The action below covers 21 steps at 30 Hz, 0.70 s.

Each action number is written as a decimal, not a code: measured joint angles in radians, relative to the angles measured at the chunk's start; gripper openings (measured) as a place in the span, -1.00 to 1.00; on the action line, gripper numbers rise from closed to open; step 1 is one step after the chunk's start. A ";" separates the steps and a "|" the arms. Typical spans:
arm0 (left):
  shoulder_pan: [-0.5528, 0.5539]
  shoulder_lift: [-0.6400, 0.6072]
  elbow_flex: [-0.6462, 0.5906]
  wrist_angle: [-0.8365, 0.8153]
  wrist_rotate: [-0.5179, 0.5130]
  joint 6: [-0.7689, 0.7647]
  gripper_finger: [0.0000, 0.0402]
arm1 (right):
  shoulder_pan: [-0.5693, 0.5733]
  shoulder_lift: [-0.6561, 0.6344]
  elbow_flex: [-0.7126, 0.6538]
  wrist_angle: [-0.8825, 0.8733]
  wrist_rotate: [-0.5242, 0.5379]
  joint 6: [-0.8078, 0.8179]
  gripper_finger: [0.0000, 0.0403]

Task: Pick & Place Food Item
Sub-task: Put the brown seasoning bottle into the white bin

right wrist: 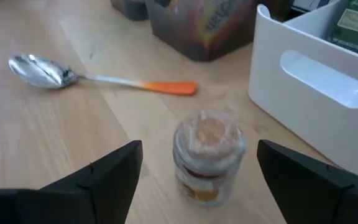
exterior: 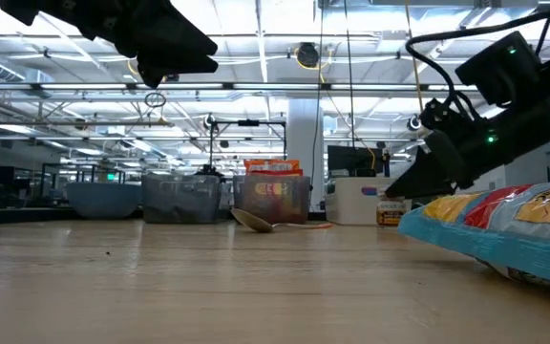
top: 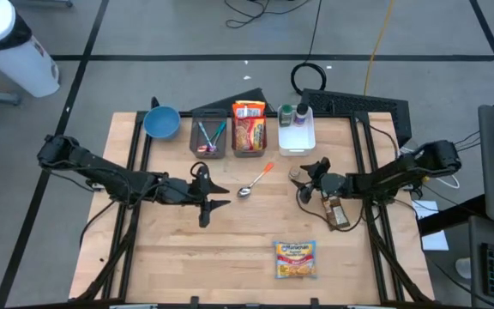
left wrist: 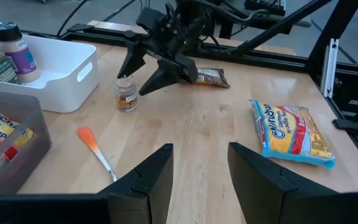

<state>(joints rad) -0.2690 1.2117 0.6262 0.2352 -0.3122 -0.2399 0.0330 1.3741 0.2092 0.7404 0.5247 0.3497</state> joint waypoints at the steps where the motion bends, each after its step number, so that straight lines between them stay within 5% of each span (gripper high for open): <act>1: -0.001 0.000 0.000 0.000 0.000 -0.001 -0.21 | 0.000 0.019 0.000 0.029 0.000 -0.006 0.54; 21: -0.001 0.000 0.000 0.000 0.000 -0.004 -0.21 | -0.059 0.388 0.001 0.343 -0.002 0.021 0.48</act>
<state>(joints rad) -0.2699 1.2117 0.6262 0.2352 -0.3122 -0.2443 -0.0263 1.7618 0.2104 1.0830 0.5223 0.3702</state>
